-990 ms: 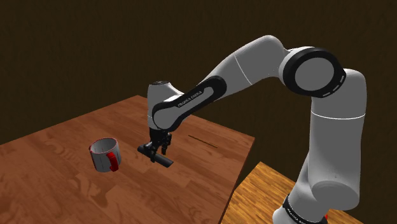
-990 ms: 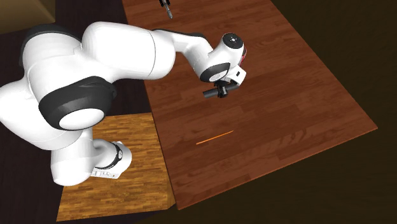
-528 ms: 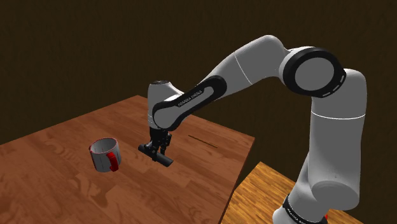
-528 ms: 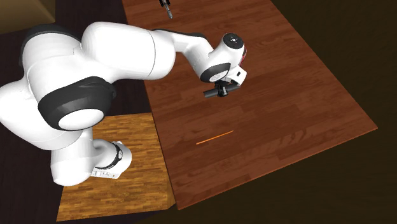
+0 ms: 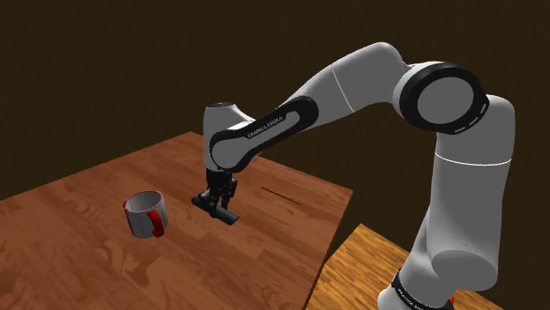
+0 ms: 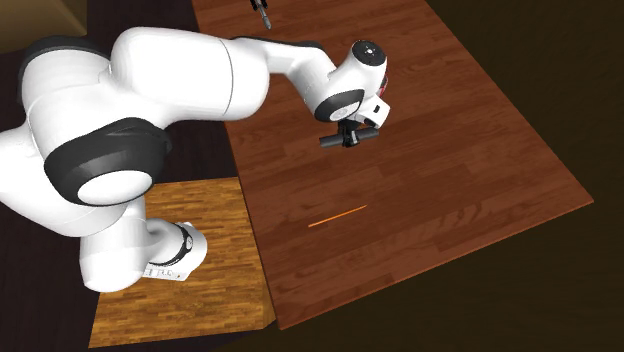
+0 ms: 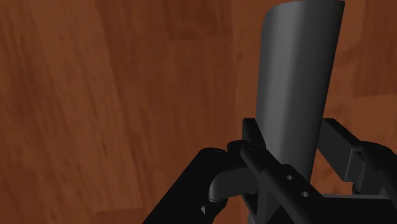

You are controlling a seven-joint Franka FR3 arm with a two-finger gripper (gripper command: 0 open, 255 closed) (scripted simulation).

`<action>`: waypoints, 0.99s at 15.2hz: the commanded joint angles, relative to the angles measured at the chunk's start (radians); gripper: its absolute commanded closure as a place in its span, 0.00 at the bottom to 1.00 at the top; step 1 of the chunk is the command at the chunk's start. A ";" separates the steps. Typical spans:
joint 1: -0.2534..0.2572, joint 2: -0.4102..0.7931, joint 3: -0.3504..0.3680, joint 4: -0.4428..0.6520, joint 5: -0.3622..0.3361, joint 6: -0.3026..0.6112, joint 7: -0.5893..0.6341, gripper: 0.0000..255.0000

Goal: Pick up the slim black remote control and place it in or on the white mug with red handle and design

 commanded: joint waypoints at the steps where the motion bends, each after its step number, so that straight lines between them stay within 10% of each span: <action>1: -0.001 -0.015 0.001 0.007 0.004 -0.022 -0.001 1.00; 15: -0.007 -0.093 0.006 0.101 0.020 -0.191 -0.002 1.00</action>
